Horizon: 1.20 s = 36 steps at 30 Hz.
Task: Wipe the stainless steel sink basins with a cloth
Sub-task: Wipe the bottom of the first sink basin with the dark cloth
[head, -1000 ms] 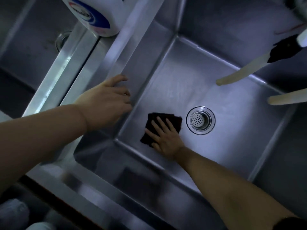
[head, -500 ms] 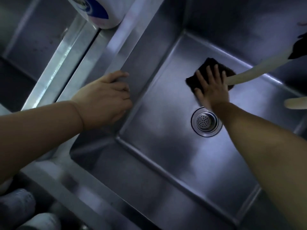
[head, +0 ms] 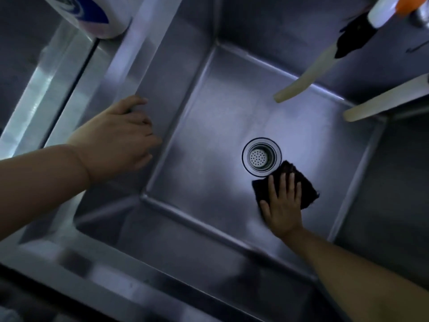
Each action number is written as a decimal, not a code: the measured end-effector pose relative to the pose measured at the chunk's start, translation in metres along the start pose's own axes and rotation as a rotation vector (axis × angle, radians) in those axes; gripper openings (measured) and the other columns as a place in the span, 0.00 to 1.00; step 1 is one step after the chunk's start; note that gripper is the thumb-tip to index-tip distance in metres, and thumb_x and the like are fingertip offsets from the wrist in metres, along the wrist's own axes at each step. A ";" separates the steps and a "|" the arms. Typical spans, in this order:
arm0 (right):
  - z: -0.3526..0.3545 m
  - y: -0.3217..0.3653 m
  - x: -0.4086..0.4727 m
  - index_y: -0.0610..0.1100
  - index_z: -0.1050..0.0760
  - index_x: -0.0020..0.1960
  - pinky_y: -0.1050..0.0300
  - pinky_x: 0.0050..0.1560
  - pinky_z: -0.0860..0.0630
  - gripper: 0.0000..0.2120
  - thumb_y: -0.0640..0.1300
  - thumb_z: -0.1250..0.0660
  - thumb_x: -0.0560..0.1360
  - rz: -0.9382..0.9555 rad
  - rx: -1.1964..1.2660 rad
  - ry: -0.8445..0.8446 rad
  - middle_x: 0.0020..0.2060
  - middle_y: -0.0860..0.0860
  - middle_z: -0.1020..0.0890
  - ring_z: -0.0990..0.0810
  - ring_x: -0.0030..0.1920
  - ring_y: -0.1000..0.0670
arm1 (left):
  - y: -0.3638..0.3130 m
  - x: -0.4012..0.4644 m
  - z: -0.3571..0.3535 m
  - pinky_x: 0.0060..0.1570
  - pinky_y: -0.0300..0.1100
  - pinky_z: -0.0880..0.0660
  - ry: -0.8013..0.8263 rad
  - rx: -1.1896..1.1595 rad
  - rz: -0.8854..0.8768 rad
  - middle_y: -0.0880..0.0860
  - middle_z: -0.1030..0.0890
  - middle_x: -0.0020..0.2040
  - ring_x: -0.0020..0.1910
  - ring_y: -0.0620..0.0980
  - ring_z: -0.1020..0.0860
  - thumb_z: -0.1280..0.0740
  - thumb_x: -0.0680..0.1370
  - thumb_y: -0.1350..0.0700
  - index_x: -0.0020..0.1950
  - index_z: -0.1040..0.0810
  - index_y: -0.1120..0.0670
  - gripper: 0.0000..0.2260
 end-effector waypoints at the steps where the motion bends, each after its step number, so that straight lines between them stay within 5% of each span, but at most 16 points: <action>1: -0.006 0.016 -0.005 0.38 0.38 0.73 0.33 0.70 0.48 0.31 0.57 0.53 0.78 0.026 -0.002 0.021 0.70 0.31 0.36 0.42 0.71 0.28 | 0.000 0.000 0.000 0.71 0.51 0.45 0.005 0.005 -0.007 0.53 0.20 0.35 0.44 0.56 0.20 0.38 0.71 0.50 0.41 0.18 0.53 0.10; 6: -0.008 0.090 0.028 0.40 0.39 0.74 0.34 0.71 0.49 0.31 0.56 0.50 0.77 0.162 0.013 0.013 0.71 0.33 0.37 0.43 0.72 0.31 | -0.001 0.000 -0.001 0.71 0.51 0.47 0.032 0.042 -0.020 0.54 0.19 0.36 0.43 0.56 0.21 0.32 0.69 0.50 0.43 0.17 0.53 0.09; 13: -0.003 0.178 0.114 0.43 0.54 0.78 0.37 0.72 0.66 0.34 0.57 0.48 0.78 0.127 -0.012 0.006 0.76 0.36 0.52 0.58 0.75 0.35 | 0.001 -0.001 -0.007 0.73 0.48 0.52 0.022 0.074 -0.005 0.52 0.19 0.39 0.50 0.54 0.22 0.42 0.72 0.48 0.46 0.18 0.52 0.15; 20: -0.030 0.212 0.038 0.50 0.57 0.78 0.40 0.70 0.70 0.32 0.57 0.48 0.80 0.618 -0.151 0.168 0.77 0.43 0.55 0.61 0.76 0.39 | -0.006 -0.001 0.001 0.71 0.52 0.47 -0.032 0.093 -0.024 0.55 0.20 0.35 0.45 0.59 0.23 0.36 0.70 0.53 0.41 0.19 0.56 0.09; 23: -0.027 0.177 -0.005 0.51 0.49 0.77 0.39 0.72 0.63 0.30 0.57 0.44 0.79 0.734 -0.152 0.180 0.77 0.44 0.47 0.53 0.76 0.40 | -0.014 -0.002 0.003 0.66 0.58 0.41 -0.026 0.103 -0.107 0.59 0.21 0.36 0.45 0.61 0.22 0.31 0.67 0.58 0.42 0.20 0.59 0.07; 27: -0.017 0.110 -0.031 0.51 0.35 0.73 0.37 0.68 0.41 0.30 0.59 0.36 0.74 0.690 -0.197 0.079 0.71 0.45 0.32 0.36 0.72 0.41 | -0.034 0.016 -0.005 0.55 0.58 0.30 0.007 0.050 -0.121 0.63 0.20 0.40 0.48 0.64 0.22 0.35 0.64 0.63 0.47 0.20 0.64 0.14; 31: -0.010 0.050 -0.018 0.49 0.37 0.74 0.36 0.71 0.43 0.27 0.57 0.45 0.77 0.453 -0.150 0.008 0.72 0.44 0.33 0.40 0.73 0.40 | -0.077 0.061 -0.044 0.53 0.48 0.34 0.194 -0.168 -0.011 0.55 0.24 0.56 0.57 0.56 0.28 0.39 0.74 0.52 0.62 0.28 0.54 0.17; 36: 0.013 0.006 0.030 0.48 0.34 0.73 0.44 0.72 0.47 0.25 0.54 0.46 0.78 0.054 0.011 -0.147 0.73 0.43 0.35 0.39 0.74 0.40 | -0.129 0.111 -0.081 0.58 0.47 0.36 0.178 -0.287 -0.022 0.56 0.31 0.67 0.63 0.56 0.32 0.38 0.74 0.55 0.70 0.36 0.55 0.24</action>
Point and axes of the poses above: each hand's wrist, its own x-axis towards the middle knuckle, its own z-axis out of the back of the hand, y = z × x, the point moved 8 cm from there along x, towards the middle knuckle
